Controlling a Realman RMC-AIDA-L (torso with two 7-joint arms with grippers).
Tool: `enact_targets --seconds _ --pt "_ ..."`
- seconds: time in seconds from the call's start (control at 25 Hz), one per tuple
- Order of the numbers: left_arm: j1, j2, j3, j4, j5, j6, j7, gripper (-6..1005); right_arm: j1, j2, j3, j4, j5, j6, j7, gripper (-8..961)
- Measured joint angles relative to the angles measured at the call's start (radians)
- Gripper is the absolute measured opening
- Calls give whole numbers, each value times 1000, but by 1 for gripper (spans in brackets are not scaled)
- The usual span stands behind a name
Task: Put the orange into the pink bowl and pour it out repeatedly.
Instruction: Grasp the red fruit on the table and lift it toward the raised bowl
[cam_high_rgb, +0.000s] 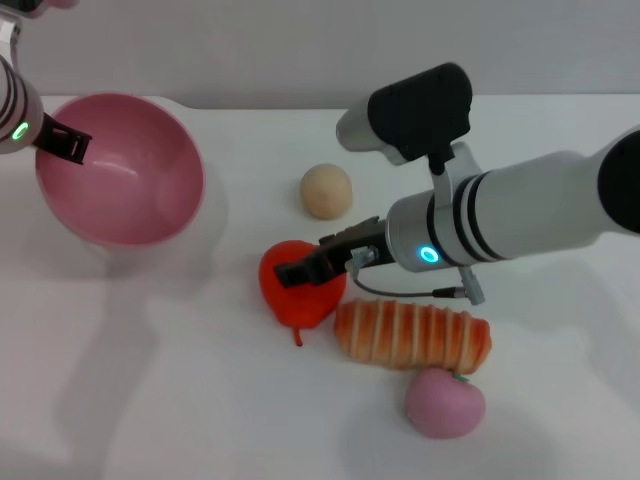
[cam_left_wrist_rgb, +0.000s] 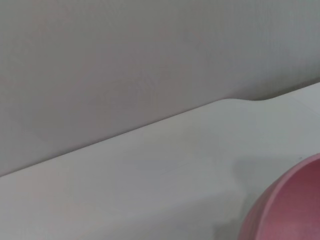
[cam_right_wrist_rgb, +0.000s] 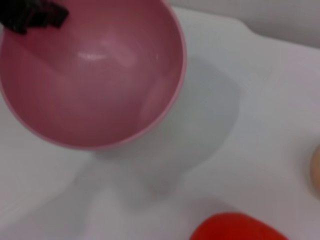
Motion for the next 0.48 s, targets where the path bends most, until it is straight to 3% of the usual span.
enact_targets --seconds 0.32,0.48 --pt "-1 0 6 1 0 -2 0 39 55 3 -11 104 40 3 3 743" --pt "1 1 6 0 0 -5 1 38 46 -2 -15 74 39 15 5 737"
